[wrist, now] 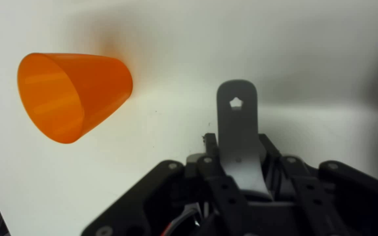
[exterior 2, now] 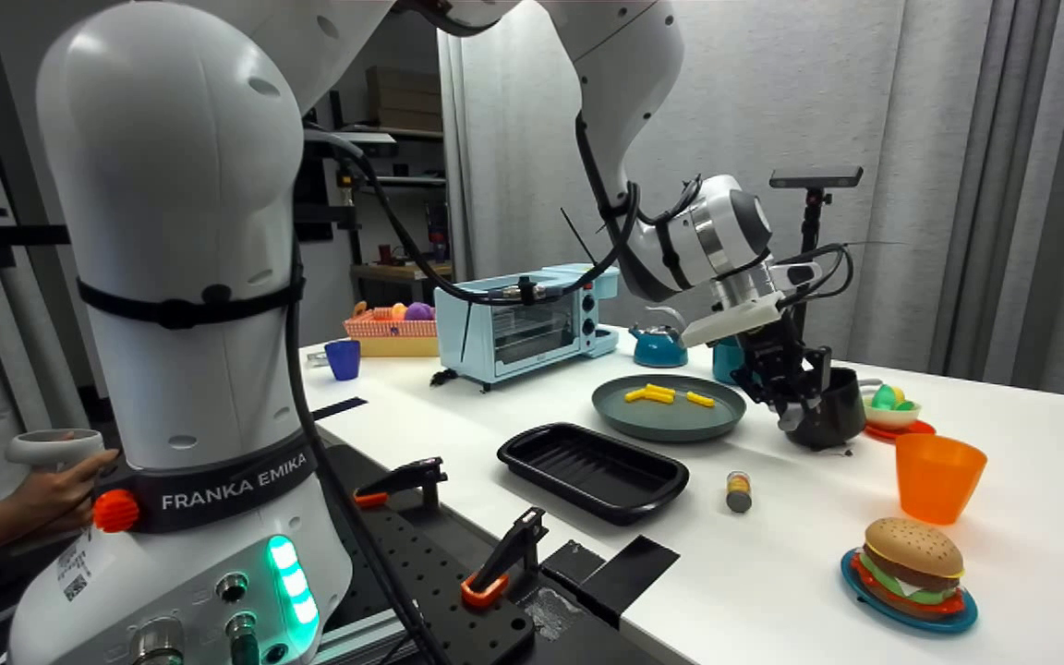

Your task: Pour out the potato chips from the black measuring cup and put them on the grey plate

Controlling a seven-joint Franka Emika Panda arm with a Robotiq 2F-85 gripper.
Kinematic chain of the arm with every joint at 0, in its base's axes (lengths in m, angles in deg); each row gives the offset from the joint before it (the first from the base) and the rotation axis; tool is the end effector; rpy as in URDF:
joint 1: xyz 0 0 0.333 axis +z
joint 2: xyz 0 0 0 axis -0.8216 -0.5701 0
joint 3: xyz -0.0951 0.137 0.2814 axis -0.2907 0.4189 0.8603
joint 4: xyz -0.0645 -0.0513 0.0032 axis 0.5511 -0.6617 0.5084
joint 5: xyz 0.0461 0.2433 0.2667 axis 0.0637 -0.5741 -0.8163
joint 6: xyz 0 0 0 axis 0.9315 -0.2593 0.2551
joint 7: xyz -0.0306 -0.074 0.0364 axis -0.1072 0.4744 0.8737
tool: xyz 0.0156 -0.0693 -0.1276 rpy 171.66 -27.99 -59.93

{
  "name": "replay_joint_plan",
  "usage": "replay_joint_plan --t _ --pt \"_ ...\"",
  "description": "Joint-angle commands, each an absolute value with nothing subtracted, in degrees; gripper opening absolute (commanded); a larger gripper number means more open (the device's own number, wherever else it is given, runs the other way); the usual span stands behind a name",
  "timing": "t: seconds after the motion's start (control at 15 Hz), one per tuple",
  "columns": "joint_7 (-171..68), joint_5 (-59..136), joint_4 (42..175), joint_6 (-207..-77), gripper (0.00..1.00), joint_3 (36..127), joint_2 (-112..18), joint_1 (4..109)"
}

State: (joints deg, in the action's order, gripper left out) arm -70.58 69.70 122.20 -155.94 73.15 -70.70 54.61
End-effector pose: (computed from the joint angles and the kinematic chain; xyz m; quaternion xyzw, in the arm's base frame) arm 0.6213 -0.1392 0.1491 0.9734 -0.0371 0.0367 0.2231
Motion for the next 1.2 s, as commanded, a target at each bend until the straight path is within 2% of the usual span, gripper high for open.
replay_joint_plan --t 0.0,0.07,0.13,0.2,0.27,0.33,0.67,1.13 --pt "-68.9 66.8 120.3 -155.9 0.08 71.3 -72.3 56.3" --pt "-69.0 66.7 120.3 -155.9 0.15 71.2 -72.3 56.4" --pt "-69.0 66.5 120.3 -155.9 0.34 71.0 -72.4 56.5" --pt "-69.1 66.4 120.2 -156.0 0.59 70.9 -72.4 56.7" --pt "-69.1 66.4 120.2 -156.0 0.59 70.8 -72.5 56.8" --pt "-69.1 66.3 120.2 -156.0 0.64 70.7 -72.5 56.9" --pt "-69.0 66.2 120.0 -156.1 0.99 70.3 -72.9 57.1" --pt "-69.2 66.2 119.5 -156.5 1.00 70.1 -73.4 57.3"
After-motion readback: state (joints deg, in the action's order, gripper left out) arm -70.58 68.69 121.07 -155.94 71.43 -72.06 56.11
